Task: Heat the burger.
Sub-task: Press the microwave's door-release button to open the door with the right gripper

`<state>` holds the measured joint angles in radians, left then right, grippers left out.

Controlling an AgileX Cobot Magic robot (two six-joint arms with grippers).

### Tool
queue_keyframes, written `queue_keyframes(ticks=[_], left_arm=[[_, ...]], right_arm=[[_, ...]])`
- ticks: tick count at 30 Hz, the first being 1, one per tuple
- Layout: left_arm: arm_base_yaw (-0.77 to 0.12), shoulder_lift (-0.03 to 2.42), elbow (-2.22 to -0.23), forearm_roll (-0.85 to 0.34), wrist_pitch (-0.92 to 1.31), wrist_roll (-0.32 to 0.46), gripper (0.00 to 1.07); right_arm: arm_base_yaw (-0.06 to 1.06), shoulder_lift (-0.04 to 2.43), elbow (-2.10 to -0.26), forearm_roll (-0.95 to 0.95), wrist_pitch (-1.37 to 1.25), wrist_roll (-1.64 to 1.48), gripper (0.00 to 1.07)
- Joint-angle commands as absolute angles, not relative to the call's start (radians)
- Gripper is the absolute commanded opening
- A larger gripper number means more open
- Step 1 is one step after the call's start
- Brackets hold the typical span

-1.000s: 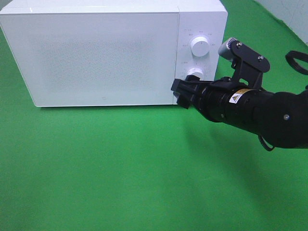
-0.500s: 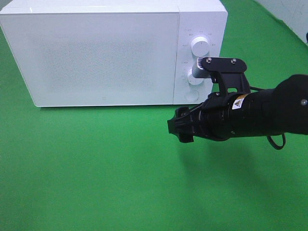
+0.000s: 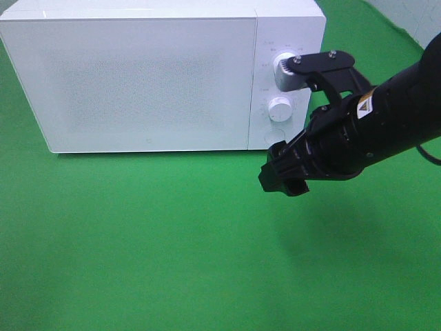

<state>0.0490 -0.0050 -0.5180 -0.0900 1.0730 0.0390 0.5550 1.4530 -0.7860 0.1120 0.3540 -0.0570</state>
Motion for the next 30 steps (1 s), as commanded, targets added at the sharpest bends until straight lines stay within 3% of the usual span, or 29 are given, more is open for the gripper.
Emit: queue_keyframes(ticks=[1, 16, 30], left_arm=[[0.053, -0.021, -0.515, -0.088, 1.069, 0.039, 1.00], [0.053, -0.021, -0.515, -0.088, 1.069, 0.039, 1.00], [0.053, -0.021, -0.515, -0.088, 1.069, 0.039, 1.00]], right_arm=[[0.549, 1.369, -0.821, 0.054, 0.466, -0.014, 0.76], [0.549, 1.209, -0.848, -0.026, 0.803, 0.000, 0.76], [0.549, 1.035, -0.847, -0.028, 0.894, 0.000, 0.76]])
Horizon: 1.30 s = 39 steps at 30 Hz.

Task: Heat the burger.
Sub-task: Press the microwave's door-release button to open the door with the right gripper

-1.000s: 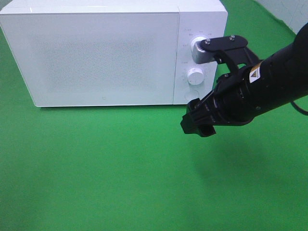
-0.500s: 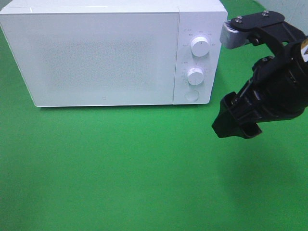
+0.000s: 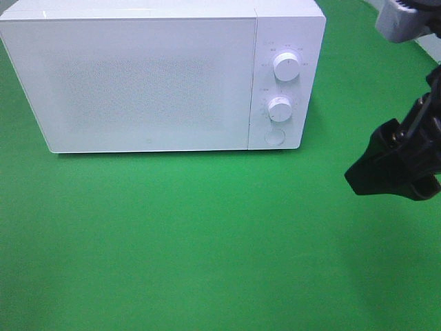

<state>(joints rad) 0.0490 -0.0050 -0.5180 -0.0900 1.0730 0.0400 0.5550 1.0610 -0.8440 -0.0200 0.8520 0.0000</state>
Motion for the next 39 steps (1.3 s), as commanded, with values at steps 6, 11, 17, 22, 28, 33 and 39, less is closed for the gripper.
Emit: queue_keyframes(ticks=[6, 11, 17, 22, 28, 33, 39], left_arm=[[0.053, -0.021, -0.515, -0.088, 1.069, 0.039, 1.00], [0.053, -0.021, -0.515, -0.088, 1.069, 0.039, 1.00], [0.053, -0.021, -0.515, -0.088, 1.069, 0.039, 1.00], [0.053, -0.021, -0.515, -0.088, 1.069, 0.039, 1.00], [0.053, -0.021, -0.515, -0.088, 1.069, 0.039, 1.00], [0.053, -0.021, -0.515, -0.088, 1.069, 0.039, 1.00], [0.053, -0.021, -0.515, -0.088, 1.069, 0.039, 1.00]], right_arm=[[0.472, 0.984, -0.847, -0.009, 0.921, 0.000, 0.76], [0.349, 0.882, -0.844, -0.009, 0.957, 0.000, 0.76], [0.316, 0.750, -0.781, -0.010, 0.952, 0.000, 0.76], [0.316, 0.568, -0.678, -0.017, 0.953, 0.000, 0.76], [0.316, 0.383, -0.606, -0.021, 0.953, 0.018, 0.76], [0.316, 0.292, -0.571, -0.026, 0.951, 0.054, 0.76], [0.312, 0.144, -0.495, -0.033, 0.953, 0.059, 0.76]])
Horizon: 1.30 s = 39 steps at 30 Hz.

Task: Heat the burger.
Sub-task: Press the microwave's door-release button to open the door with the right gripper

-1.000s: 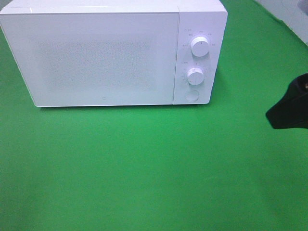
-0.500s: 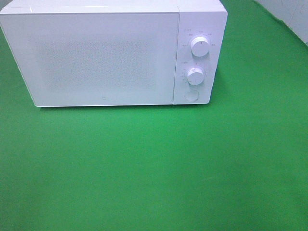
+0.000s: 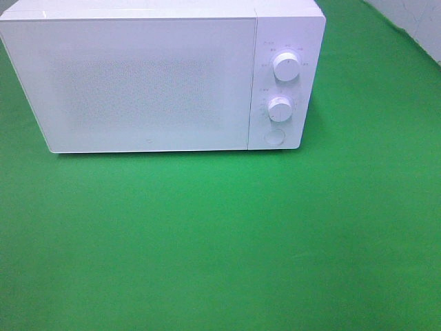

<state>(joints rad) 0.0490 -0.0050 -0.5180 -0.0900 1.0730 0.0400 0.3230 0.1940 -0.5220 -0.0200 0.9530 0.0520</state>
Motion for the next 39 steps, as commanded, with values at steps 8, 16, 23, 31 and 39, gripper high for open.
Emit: queue_keyframes(ticks=[8, 16, 23, 31, 39], left_arm=[[0.053, -0.021, -0.515, -0.088, 1.069, 0.039, 1.00], [0.053, -0.020, -0.515, -0.089, 1.069, 0.039, 1.00], [0.053, -0.018, -0.515, -0.088, 1.069, 0.039, 1.00], [0.053, -0.018, -0.515, -0.088, 1.069, 0.039, 1.00], [0.053, -0.018, -0.515, -0.088, 1.069, 0.039, 1.00]], right_arm=[[0.210, 0.017, -0.492, -0.044, 0.957, 0.062, 0.76], [0.165, -0.031, -0.491, -0.047, 0.957, 0.062, 0.76], [0.165, -0.031, -0.491, -0.047, 0.957, 0.062, 0.76], [0.165, -0.031, -0.491, -0.047, 0.957, 0.062, 0.76], [0.165, -0.022, -0.521, -0.047, 0.926, 0.062, 0.76]])
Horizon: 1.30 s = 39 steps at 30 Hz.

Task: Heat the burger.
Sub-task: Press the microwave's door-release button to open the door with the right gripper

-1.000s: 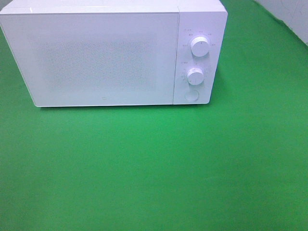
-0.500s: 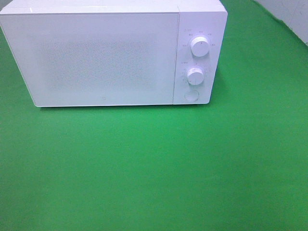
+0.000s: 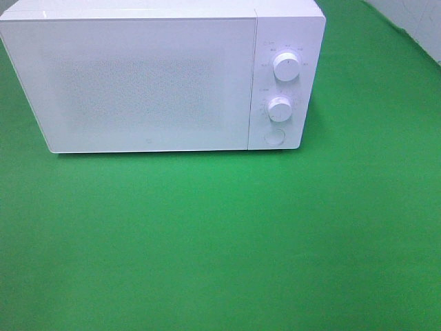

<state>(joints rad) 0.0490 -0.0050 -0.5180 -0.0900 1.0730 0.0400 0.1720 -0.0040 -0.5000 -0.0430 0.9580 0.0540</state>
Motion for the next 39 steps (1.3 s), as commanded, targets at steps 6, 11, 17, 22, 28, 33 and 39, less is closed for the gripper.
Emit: queue_keyframes(ticks=[6, 11, 17, 22, 28, 33, 39], left_arm=[[0.053, -0.018, -0.515, -0.088, 1.069, 0.039, 1.00], [0.053, -0.018, -0.515, -0.088, 1.069, 0.039, 1.00], [0.053, -0.018, -0.515, -0.088, 1.069, 0.039, 1.00], [0.053, -0.018, -0.515, -0.088, 1.069, 0.039, 1.00], [0.053, -0.018, -0.515, -0.088, 1.069, 0.039, 1.00], [0.053, -0.018, -0.515, -0.088, 1.069, 0.039, 1.00], [0.053, -0.018, -0.515, -0.088, 1.069, 0.039, 1.00]], right_arm=[[0.165, 0.041, -0.537, -0.047, 0.856, 0.062, 0.76], [0.165, 0.108, -0.537, -0.047, 0.781, 0.062, 0.76], [0.167, 0.229, -0.533, -0.047, 0.652, 0.062, 0.76], [0.167, 0.334, -0.532, -0.046, 0.560, 0.062, 0.76], [0.167, 0.434, -0.532, -0.046, 0.481, 0.062, 0.76], [0.167, 0.564, -0.532, -0.046, 0.388, 0.062, 0.76], [0.167, 0.703, -0.532, -0.046, 0.259, 0.062, 0.76]])
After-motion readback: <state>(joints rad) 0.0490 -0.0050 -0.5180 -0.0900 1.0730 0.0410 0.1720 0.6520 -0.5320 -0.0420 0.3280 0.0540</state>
